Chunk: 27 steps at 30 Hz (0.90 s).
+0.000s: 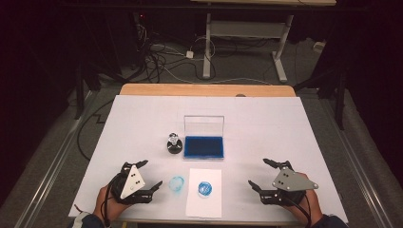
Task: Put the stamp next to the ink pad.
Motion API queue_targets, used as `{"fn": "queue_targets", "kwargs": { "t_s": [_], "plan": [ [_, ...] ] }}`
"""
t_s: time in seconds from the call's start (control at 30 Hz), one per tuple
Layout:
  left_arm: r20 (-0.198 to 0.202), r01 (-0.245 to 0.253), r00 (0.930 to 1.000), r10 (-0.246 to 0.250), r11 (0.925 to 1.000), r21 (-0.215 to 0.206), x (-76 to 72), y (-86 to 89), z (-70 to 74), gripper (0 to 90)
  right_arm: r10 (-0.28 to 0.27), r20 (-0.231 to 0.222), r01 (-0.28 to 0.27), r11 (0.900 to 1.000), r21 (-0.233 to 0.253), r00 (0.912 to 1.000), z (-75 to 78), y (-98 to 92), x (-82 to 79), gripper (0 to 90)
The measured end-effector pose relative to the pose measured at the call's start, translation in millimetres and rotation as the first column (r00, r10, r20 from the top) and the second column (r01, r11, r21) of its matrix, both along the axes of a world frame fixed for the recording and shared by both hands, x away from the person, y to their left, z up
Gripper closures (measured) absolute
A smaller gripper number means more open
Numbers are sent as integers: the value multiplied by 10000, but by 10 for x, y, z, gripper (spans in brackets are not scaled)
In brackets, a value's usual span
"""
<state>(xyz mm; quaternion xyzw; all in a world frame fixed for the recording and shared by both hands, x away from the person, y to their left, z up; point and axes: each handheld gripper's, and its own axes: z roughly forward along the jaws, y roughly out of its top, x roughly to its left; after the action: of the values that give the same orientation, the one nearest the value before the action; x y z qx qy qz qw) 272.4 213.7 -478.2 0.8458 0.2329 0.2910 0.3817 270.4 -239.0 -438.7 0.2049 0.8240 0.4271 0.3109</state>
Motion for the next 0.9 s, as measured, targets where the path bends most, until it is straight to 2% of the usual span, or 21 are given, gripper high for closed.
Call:
{"fn": "queue_targets", "kwargs": {
  "t_s": [0.9],
  "plan": [
    [-115, 38, 9999, -36, 9999, 118, 22, -22, -13, 175, -2, 3, 2, 10000, 66, 10000, 9, -29, 23, 201]
  ]
}}
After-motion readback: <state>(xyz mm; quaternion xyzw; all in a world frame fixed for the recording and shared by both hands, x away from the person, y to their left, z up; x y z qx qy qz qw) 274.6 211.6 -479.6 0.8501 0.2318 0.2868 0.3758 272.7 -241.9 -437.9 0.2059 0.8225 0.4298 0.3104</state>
